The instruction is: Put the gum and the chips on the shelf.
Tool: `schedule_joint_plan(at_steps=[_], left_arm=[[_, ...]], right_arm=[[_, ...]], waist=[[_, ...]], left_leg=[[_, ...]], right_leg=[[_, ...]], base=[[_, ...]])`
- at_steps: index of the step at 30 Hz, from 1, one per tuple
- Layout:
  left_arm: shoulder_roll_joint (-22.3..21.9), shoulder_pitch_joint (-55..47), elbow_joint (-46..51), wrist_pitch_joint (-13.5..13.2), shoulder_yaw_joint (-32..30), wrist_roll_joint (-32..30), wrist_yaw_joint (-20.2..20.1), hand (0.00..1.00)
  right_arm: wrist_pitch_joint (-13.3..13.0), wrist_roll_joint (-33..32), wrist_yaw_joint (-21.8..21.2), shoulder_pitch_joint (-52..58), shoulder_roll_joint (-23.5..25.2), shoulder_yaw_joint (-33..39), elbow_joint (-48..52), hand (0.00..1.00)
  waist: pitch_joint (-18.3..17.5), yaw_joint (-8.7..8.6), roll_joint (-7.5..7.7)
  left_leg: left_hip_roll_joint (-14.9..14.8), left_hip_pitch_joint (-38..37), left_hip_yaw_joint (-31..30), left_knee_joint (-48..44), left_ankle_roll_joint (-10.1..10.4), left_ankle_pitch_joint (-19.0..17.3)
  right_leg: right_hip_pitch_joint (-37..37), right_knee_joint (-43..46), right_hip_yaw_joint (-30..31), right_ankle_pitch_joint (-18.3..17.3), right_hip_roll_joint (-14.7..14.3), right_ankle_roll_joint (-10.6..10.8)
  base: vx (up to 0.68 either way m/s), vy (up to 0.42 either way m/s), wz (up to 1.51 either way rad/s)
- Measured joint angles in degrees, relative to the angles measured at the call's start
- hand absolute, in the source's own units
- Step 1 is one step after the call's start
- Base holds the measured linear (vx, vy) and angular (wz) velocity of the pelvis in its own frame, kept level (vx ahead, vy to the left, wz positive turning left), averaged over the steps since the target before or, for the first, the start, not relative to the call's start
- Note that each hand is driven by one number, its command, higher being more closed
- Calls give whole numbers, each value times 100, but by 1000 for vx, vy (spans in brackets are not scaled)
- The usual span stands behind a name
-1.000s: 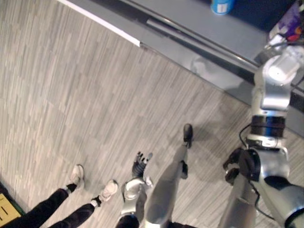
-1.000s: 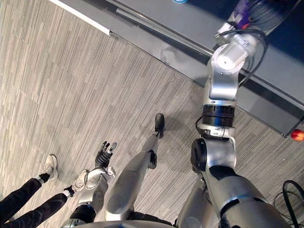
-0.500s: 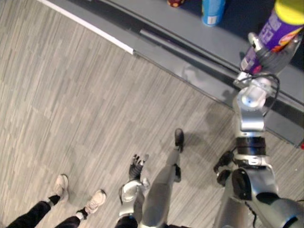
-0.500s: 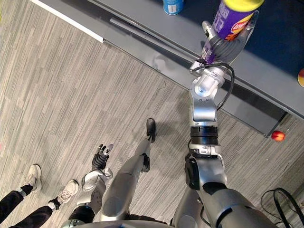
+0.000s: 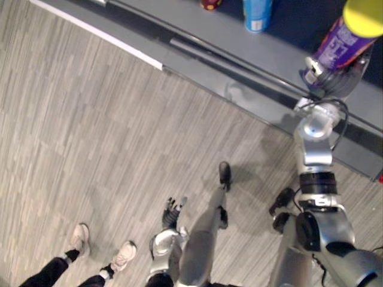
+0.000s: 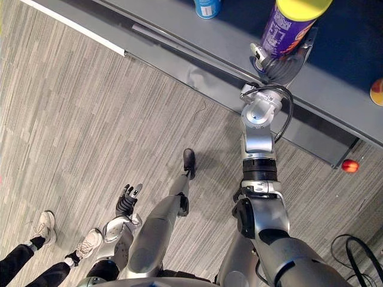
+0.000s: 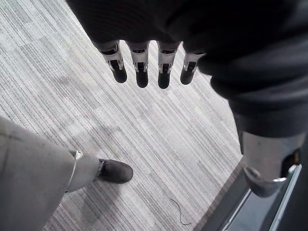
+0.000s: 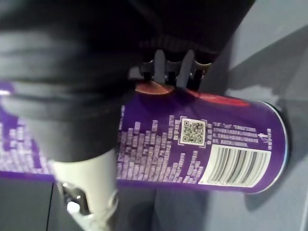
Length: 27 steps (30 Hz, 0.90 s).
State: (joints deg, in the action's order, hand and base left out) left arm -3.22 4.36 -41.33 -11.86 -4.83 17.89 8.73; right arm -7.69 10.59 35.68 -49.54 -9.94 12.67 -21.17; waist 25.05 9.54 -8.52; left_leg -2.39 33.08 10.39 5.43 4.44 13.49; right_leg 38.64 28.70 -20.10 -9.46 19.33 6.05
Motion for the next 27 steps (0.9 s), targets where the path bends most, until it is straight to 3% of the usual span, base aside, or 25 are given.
schedule_joint_plan(at_steps=[27], left_arm=[[1, 0, 50, -9, 16, 217, -1, 0]], right_arm=[[-1, -295, 24, -609, -512, 230, -449, 0]], waist=[[0, 8, -1]], left_leg=[[-32, 69, 0, -1, -1, 4]], right_leg=[[41, -71, -5, 1, -49, -2]], base=[[4, 0, 0]])
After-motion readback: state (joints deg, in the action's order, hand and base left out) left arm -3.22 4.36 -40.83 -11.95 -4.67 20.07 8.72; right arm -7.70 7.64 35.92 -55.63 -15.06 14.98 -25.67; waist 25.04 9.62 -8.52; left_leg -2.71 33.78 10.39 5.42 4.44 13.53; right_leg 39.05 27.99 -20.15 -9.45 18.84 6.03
